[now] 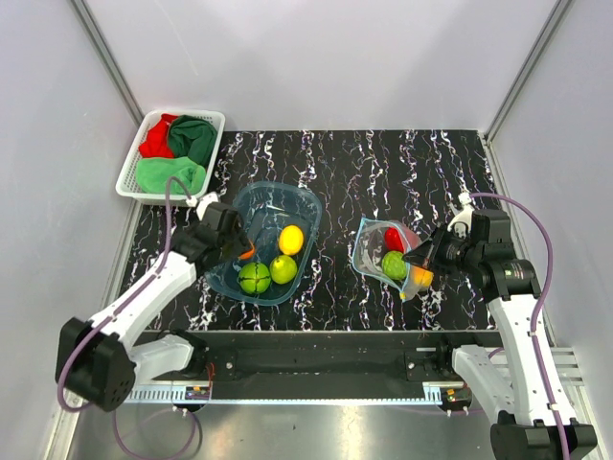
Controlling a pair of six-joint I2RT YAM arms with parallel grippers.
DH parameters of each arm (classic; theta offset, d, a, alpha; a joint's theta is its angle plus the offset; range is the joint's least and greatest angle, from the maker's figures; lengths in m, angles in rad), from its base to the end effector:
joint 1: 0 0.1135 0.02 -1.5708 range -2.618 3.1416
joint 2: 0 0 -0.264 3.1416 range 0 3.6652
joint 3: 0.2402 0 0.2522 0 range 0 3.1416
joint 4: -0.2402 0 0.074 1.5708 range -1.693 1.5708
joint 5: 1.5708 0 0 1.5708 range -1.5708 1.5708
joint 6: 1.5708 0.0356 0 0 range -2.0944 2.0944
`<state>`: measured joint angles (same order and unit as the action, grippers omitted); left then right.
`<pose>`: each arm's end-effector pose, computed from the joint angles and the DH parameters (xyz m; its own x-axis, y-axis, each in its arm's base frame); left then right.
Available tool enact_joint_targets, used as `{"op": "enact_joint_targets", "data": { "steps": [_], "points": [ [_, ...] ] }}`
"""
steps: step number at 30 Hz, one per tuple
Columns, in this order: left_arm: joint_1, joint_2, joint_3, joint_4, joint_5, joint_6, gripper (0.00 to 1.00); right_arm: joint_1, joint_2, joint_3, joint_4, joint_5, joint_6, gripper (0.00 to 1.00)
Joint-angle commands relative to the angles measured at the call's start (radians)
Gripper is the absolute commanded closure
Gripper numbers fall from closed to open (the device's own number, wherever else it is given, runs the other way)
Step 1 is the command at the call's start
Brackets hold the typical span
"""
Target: Open the zip-top bag and remove the fake food
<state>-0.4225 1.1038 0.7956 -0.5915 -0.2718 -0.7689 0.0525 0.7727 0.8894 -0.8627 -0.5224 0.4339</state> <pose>0.2047 -0.0815 0.2473 -0.6821 -0.4277 -0.5931 -0.3222 0.9039 -0.2813 0.1431 0.0253 0.3147 -0.7879 0.3235 -0.5240 -0.0883 0.7828 0.6160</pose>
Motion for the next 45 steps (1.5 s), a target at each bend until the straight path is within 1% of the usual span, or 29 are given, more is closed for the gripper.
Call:
{"op": "enact_joint_targets", "data": {
  "steps": [1, 2, 5, 6, 10, 15, 17, 19, 20, 22, 23, 24, 26, 27, 29, 31, 32, 33, 34, 35, 39, 42, 45],
  "points": [
    [0.002, 0.062, -0.007, 0.130, 0.088, -0.017, 0.91, 0.009, -0.007, 0.000, 0.021, -0.007, -0.009, 1.00],
    [0.002, 0.071, -0.007, 0.133, 0.088, -0.017, 0.79, 0.007, -0.007, 0.000, 0.022, -0.007, -0.007, 1.00],
    [0.002, 0.096, -0.007, 0.136, 0.089, -0.007, 0.58, 0.009, -0.006, 0.000, 0.021, -0.008, -0.007, 1.00],
    [0.002, 0.094, -0.013, 0.137, 0.088, -0.006, 0.43, 0.009, -0.006, 0.000, 0.021, -0.008, -0.007, 1.00],
    [0.002, 0.042, -0.027, 0.145, 0.094, 0.013, 0.27, 0.007, -0.006, 0.000, 0.021, -0.010, -0.009, 1.00],
    [0.001, -0.025, -0.030, 0.151, 0.135, 0.023, 0.17, 0.007, -0.003, 0.000, 0.024, -0.011, -0.009, 1.00],
    [-0.005, -0.057, -0.032, 0.173, 0.184, 0.023, 0.19, 0.007, -0.006, 0.000, 0.025, -0.011, -0.011, 1.00],
    [-0.044, -0.091, -0.035, 0.243, 0.236, 0.026, 0.22, 0.009, -0.004, 0.000, 0.024, -0.011, -0.009, 1.00],
    [-0.064, -0.099, -0.030, 0.272, 0.252, 0.028, 0.25, 0.007, -0.006, -0.001, 0.024, -0.011, -0.011, 1.00],
    [-0.149, -0.101, -0.013, 0.352, 0.264, 0.037, 0.27, 0.007, -0.006, 0.000, 0.024, -0.010, -0.007, 1.00],
    [-0.186, -0.095, 0.002, 0.378, 0.260, 0.043, 0.30, 0.007, -0.007, 0.000, 0.025, -0.010, -0.009, 1.00],
    [-0.264, -0.085, 0.031, 0.422, 0.252, 0.057, 0.32, 0.007, -0.006, 0.000, 0.024, -0.010, -0.009, 1.00],
    [-0.343, -0.041, 0.066, 0.476, 0.235, 0.072, 0.37, 0.007, -0.006, 0.000, 0.024, -0.010, -0.007, 1.00],
    [-0.411, 0.005, 0.106, 0.519, 0.221, 0.092, 0.39, 0.007, -0.006, 0.002, 0.025, -0.008, -0.007, 1.00],
    [-0.497, 0.060, 0.152, 0.556, 0.209, 0.129, 0.45, 0.007, -0.006, 0.000, 0.024, -0.010, -0.007, 1.00],
    [-0.542, 0.160, 0.232, 0.568, 0.200, 0.151, 0.49, 0.007, -0.007, 0.000, 0.024, -0.008, -0.009, 1.00],
    [-0.574, 0.197, 0.264, 0.570, 0.200, 0.160, 0.53, 0.007, -0.009, 0.002, 0.024, -0.007, -0.006, 1.00],
    [-0.590, 0.271, 0.292, 0.568, 0.206, 0.163, 0.56, 0.009, -0.009, 0.002, 0.022, -0.007, -0.006, 1.00],
    [-0.604, 0.310, 0.353, 0.570, 0.206, 0.167, 0.57, 0.007, -0.009, 0.003, 0.022, -0.007, -0.007, 1.00],
    [-0.630, 0.383, 0.381, 0.568, 0.203, 0.177, 0.58, 0.007, -0.010, 0.003, 0.021, -0.007, -0.006, 1.00],
    [-0.657, 0.556, 0.519, 0.555, 0.197, 0.168, 0.65, 0.007, -0.013, 0.005, 0.016, -0.007, -0.006, 1.00],
    [-0.664, 0.665, 0.599, 0.550, 0.201, 0.135, 0.69, 0.009, -0.019, 0.008, 0.013, -0.004, -0.006, 1.00],
    [-0.670, 0.755, 0.663, 0.532, 0.197, 0.105, 0.70, 0.007, -0.019, 0.017, 0.007, -0.004, -0.003, 1.00]
  ]
}}
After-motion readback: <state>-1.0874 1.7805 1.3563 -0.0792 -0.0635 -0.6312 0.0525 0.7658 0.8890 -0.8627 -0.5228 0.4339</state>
